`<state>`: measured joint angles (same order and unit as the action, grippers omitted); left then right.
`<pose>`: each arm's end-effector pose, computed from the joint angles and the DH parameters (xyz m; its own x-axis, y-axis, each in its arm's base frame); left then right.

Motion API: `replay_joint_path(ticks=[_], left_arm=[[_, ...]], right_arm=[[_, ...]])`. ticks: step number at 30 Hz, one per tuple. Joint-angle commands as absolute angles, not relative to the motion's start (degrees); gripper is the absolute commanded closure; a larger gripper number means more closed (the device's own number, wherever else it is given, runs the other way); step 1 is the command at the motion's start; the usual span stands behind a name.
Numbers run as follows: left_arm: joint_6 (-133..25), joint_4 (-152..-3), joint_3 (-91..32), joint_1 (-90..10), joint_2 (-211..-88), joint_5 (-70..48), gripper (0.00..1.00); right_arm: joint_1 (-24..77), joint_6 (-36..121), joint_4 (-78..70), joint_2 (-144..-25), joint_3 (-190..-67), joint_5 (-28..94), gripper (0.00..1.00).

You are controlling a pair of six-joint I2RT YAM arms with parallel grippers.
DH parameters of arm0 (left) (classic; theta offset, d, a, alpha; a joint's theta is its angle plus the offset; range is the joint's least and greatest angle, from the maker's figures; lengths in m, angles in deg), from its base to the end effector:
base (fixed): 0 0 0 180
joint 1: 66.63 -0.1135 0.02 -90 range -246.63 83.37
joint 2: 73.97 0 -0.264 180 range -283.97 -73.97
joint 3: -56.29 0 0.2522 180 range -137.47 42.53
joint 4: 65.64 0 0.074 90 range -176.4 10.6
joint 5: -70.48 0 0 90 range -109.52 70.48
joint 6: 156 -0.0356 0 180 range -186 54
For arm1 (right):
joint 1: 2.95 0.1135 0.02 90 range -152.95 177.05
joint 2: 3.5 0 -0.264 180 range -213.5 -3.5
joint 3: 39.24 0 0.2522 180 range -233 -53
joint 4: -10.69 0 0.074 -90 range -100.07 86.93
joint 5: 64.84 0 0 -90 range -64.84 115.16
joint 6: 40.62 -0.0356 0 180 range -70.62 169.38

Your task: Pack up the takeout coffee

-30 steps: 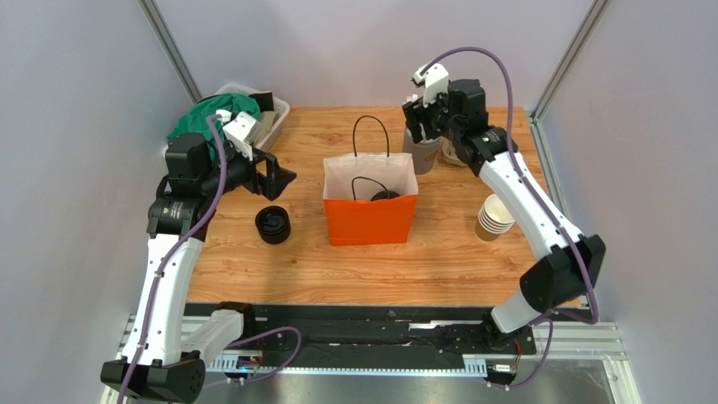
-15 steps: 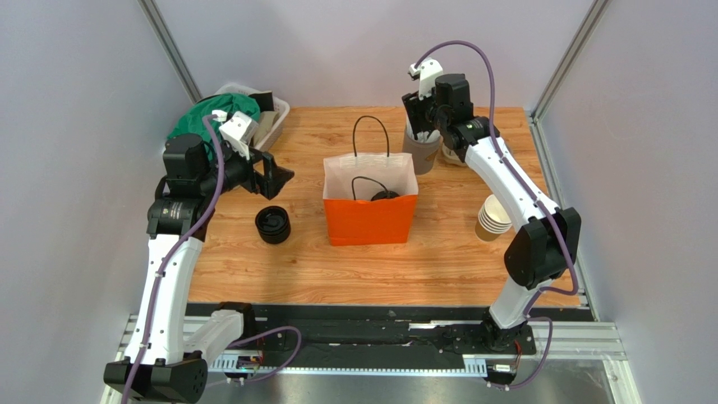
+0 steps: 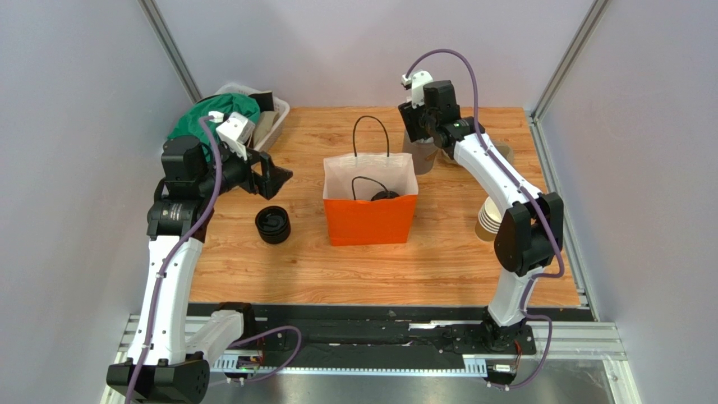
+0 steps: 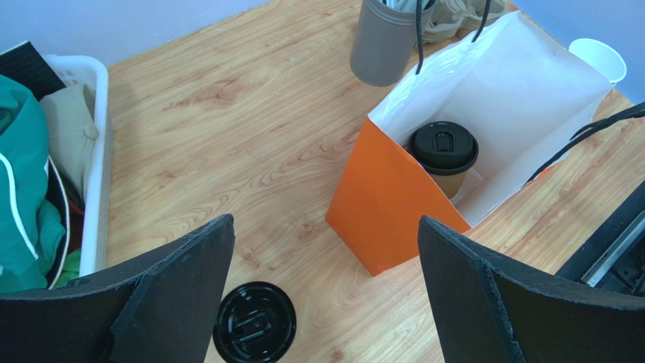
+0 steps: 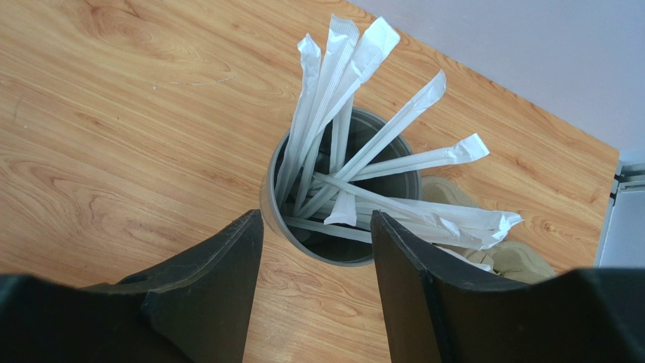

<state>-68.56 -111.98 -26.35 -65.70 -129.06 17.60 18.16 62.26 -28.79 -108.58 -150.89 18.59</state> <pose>0.1891 -0.0246 0.4137 -0.2956 0.0404 -0.9544 0.5980 0.7870 -0.1519 0.4036 0.1514 0.3378 -0.4343 -0.4051 -0.8045 -0.3744 0.8936 -0.2477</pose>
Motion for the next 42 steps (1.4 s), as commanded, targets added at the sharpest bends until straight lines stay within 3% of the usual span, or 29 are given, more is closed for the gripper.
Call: replay_joint_path(ticks=[1, 25, 42], left_arm=[[-67.6, -109.3, -25.8, -66.3, -127.9, 19.2, 0.01], [-66.3, -108.2, -25.0, -68.5, -127.5, 21.0, 0.01], [-66.3, -107.8, -24.7, -68.9, -127.7, 21.6, 0.01]], right_arm=[[17.6, 61.7, -28.4, -109.2, -153.2, 16.2, 0.4], [16.7, 64.1, -25.7, -112.0, -151.8, 17.7, 0.47], [16.8, 64.6, -24.8, -113.0, -151.1, 17.4, 0.68]])
